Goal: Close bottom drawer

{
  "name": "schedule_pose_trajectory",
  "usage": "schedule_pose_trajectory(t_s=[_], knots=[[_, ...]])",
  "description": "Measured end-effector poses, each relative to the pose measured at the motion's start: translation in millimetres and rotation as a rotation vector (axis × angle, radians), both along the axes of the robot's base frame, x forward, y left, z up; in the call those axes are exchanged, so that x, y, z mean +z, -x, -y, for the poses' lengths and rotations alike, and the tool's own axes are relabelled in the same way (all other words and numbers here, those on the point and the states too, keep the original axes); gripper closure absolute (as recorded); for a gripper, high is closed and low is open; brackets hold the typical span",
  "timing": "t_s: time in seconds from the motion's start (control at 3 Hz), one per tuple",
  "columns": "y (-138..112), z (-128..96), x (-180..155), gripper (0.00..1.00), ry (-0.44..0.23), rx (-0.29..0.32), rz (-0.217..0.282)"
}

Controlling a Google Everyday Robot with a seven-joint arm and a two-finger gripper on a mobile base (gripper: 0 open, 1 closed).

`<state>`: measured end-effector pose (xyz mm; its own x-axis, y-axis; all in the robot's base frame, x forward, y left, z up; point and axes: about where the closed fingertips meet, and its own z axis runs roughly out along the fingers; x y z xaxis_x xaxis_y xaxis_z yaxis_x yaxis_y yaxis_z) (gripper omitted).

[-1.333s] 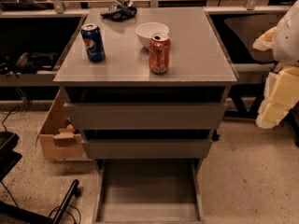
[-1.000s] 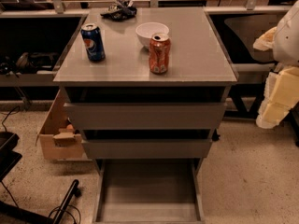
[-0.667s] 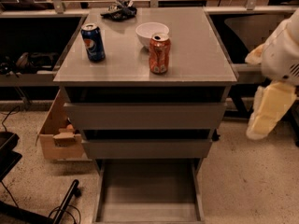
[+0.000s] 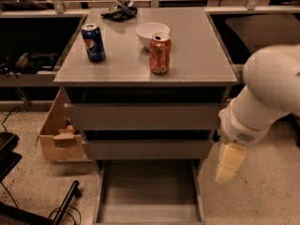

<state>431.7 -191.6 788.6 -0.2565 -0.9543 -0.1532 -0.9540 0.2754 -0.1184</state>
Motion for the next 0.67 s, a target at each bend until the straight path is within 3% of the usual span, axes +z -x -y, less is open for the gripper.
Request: schedule_pose_trajectory(t_s=[0.67], knots=[[24.5,8.4,-180.7,0.00,0.100,-0.018,-0.128]])
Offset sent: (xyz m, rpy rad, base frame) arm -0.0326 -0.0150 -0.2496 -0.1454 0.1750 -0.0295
